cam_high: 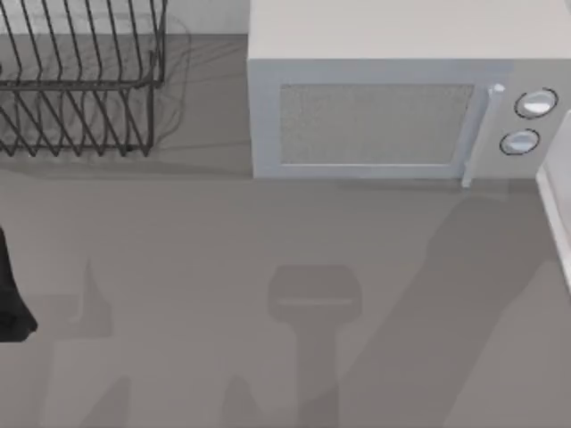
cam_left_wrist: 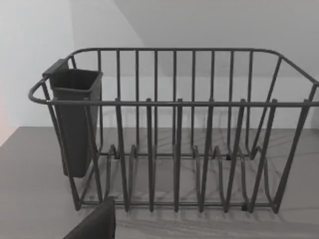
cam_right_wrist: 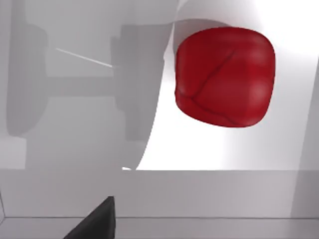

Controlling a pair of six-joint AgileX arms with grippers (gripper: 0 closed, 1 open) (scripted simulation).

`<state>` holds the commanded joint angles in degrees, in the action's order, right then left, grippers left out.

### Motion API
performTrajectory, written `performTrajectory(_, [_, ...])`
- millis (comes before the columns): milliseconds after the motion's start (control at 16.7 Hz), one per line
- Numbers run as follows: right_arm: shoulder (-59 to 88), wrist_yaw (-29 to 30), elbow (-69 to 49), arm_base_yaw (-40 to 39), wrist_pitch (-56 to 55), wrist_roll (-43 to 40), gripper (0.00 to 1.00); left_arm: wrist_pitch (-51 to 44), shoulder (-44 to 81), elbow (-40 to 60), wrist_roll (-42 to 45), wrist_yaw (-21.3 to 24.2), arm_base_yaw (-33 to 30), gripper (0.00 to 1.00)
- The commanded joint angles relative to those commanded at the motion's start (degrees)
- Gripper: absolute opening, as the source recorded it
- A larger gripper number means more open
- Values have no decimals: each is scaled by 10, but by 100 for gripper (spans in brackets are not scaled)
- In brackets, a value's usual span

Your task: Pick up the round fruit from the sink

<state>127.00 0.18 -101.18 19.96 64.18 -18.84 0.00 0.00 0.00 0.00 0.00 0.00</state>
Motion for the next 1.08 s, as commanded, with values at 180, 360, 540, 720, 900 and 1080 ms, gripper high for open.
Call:
performTrajectory(180, [0,0,0,0,0,0,100,0,0,0,0,0,0,100])
performTrajectory(360, [5,0,7,-3,-10,1,100,0,0,0,0,0,0,100])
performTrajectory(540, [39,1,33,-3,-68,1,100,0,0,0,0,0,0,100])
performTrajectory(720, [89,1,70,-2,-169,2,100,0,0,0,0,0,0,100])
performTrajectory(900, [134,2,102,-1,-243,2,100,0,0,0,0,0,0,100])
performTrajectory(1080, [150,2,113,-1,-263,2,100,0,0,0,0,0,0,100])
